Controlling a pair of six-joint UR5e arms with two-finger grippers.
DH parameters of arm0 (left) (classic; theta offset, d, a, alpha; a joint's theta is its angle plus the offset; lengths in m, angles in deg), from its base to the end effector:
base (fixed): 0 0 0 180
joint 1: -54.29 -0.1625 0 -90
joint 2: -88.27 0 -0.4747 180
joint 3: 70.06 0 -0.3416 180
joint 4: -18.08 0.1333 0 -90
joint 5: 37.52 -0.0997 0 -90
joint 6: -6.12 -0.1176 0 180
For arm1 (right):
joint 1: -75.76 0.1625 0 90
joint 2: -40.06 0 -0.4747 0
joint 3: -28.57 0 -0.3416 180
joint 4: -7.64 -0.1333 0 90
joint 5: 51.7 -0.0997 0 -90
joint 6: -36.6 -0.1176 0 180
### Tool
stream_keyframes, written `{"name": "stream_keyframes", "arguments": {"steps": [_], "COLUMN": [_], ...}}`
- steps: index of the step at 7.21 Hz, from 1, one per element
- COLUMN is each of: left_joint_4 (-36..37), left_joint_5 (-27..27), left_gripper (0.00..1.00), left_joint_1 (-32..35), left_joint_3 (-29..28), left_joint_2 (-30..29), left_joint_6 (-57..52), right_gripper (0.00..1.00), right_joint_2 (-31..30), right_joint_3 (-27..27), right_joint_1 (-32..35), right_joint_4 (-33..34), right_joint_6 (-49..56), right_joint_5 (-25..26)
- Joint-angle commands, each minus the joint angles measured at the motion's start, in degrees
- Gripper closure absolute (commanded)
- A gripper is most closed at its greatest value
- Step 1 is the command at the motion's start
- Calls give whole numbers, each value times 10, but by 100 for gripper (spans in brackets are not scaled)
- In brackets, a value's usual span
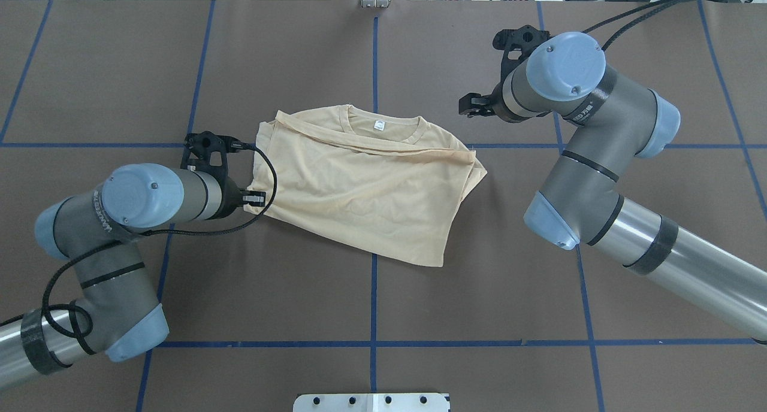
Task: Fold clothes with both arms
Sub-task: 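Grasp the folded shirt's side edge with the left gripper and fold it over, then move the right gripper over the shirt's collar edge while the left gripper withdraws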
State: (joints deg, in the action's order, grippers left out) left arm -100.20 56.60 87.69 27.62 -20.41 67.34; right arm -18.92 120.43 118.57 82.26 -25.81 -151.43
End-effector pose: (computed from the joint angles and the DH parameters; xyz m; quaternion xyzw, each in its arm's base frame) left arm 0.4418 -0.4408 0.4471 0.2095 0.4093 -0.0193 0.8878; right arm -0.4250 -0.5483 0.3866 0.1716 -0.3775 0.0861 0.9059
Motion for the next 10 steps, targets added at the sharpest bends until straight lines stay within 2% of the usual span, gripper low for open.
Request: {"name": "stream_keyframes", "arguments": {"steps": [1, 2, 3, 5, 6, 7, 8, 9, 10], "left_joint_4": [0, 0, -31, -154, -158, -159, -159, -159, -160], "left_joint_5": [4, 4, 4, 3, 10, 18, 19, 24, 84], "left_gripper": [100, 100, 100, 100, 100, 100, 1, 0, 0], "left_joint_1": [87, 108, 126, 152, 160, 160, 161, 168, 194], "left_joint_3": [-66, -140, -214, -396, -419, -420, -419, -414, -390], "left_joint_2": [-35, -96, -151, -242, -280, -283, -282, -280, -259], "left_joint_6": [-81, -85, -86, -97, -99, -98, -103, -124, -177], "right_gripper": [0, 0, 0, 0, 0, 0, 0, 0, 0], "right_joint_2": [0, 0, 0, 0, 0, 1, 5, 12, 34], "right_joint_3": [0, 0, 0, 0, 0, 0, -1, -2, -10], "right_joint_1": [-1, -2, -2, -2, -2, -4, -8, -14, -29], "right_joint_4": [0, 0, 0, 0, 0, 0, 0, 0, 3], "right_joint_6": [1, 1, 1, 0, 0, -3, -9, -27, -65], "right_joint_5": [1, 0, 1, 0, 1, 1, 1, 2, 3]}}
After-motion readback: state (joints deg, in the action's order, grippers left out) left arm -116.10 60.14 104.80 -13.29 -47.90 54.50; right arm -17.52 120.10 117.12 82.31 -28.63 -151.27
